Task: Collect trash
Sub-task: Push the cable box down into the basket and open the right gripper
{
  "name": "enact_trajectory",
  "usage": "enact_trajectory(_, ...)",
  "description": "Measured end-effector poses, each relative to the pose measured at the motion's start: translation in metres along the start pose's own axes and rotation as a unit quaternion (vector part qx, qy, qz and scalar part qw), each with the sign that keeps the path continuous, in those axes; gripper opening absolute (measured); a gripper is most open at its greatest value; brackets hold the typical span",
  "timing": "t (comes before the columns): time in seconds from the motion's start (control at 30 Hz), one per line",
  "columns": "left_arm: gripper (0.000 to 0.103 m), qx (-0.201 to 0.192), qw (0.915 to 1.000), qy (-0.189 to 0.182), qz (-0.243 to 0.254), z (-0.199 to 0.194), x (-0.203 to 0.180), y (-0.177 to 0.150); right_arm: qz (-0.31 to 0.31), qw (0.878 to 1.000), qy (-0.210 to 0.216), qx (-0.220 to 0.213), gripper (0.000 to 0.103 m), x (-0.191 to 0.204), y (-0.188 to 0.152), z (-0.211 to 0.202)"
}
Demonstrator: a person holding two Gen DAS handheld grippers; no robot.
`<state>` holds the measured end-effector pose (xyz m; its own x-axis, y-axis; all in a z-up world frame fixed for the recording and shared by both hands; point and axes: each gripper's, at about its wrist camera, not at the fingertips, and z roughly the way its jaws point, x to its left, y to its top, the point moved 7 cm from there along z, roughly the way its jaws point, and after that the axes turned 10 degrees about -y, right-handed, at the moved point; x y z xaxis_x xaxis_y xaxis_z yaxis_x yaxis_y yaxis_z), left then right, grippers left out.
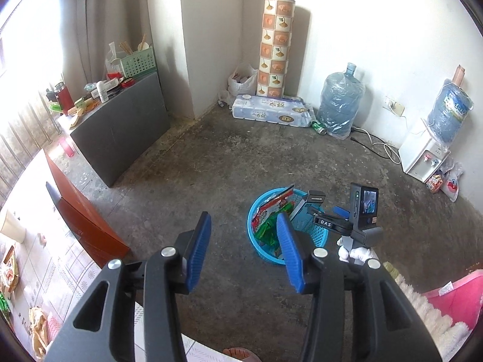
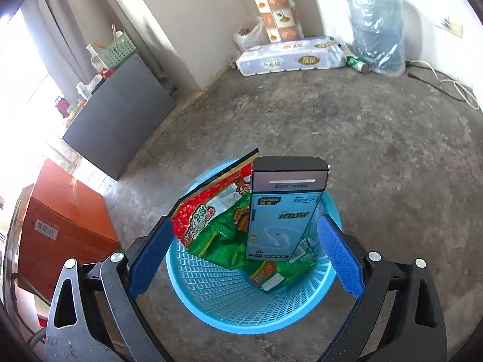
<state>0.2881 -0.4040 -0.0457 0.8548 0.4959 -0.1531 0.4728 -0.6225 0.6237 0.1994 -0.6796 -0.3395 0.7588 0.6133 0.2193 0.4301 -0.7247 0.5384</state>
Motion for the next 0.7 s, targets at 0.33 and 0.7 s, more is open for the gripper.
enact_trajectory(0.33,0.056,-0.015,0.9995,-0.005,-0.028,-0.069,0.022,-0.030,0.044,0.999,-0.008,0.025,0.092,-0.020,0.027,0.008)
enact_trajectory(0.7,0.059,-0.018,0.9961,0.016,-0.085,-0.123,0.072,-0.064,0.068,0.993,-0.052,0.079,0.094,-0.022,0.038,0.069)
